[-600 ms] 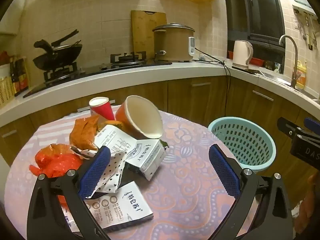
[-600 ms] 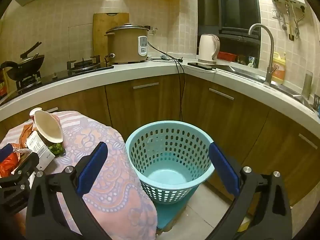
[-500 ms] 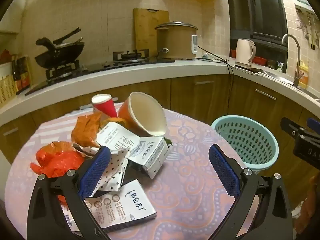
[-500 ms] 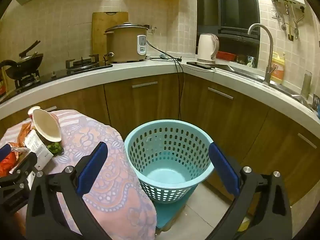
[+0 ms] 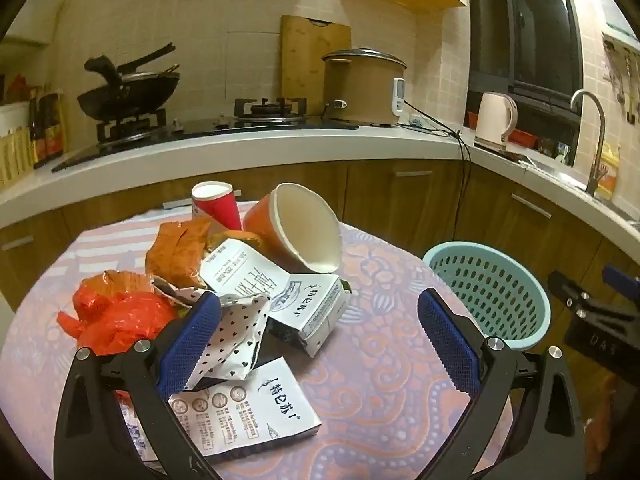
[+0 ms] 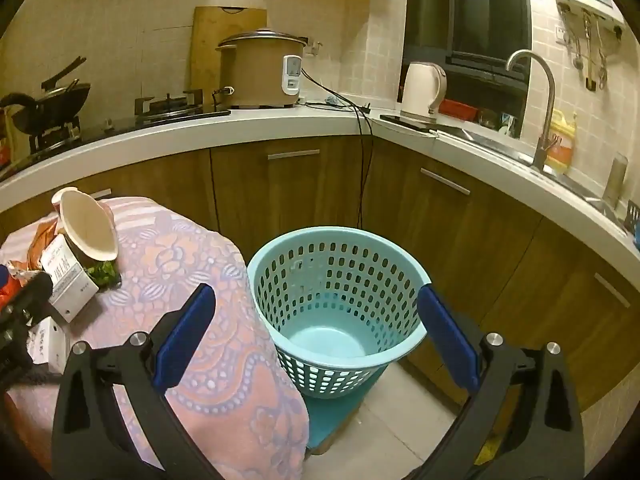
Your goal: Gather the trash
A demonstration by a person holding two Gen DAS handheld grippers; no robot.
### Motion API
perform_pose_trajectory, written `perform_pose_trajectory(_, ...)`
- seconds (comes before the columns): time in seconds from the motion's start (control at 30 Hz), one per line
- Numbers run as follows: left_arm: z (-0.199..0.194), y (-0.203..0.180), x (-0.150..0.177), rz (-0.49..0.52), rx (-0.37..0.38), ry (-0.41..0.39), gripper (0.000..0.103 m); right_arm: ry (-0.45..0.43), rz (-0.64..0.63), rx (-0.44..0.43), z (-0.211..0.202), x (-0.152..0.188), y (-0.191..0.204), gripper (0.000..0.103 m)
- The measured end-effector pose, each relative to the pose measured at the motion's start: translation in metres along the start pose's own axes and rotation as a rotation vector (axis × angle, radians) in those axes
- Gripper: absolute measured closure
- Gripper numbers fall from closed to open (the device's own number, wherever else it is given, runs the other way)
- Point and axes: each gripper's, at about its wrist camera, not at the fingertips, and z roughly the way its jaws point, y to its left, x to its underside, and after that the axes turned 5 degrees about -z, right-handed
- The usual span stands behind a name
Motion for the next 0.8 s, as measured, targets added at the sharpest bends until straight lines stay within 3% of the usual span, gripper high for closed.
perform_pose_trajectory(0.8, -0.0008, 0.0056, -0.0021, -0.015, -0.008, -0.008, 0.008, 0.002, 0.042, -0.043, -0.0023, -0.0003, 0.0002, 0.008)
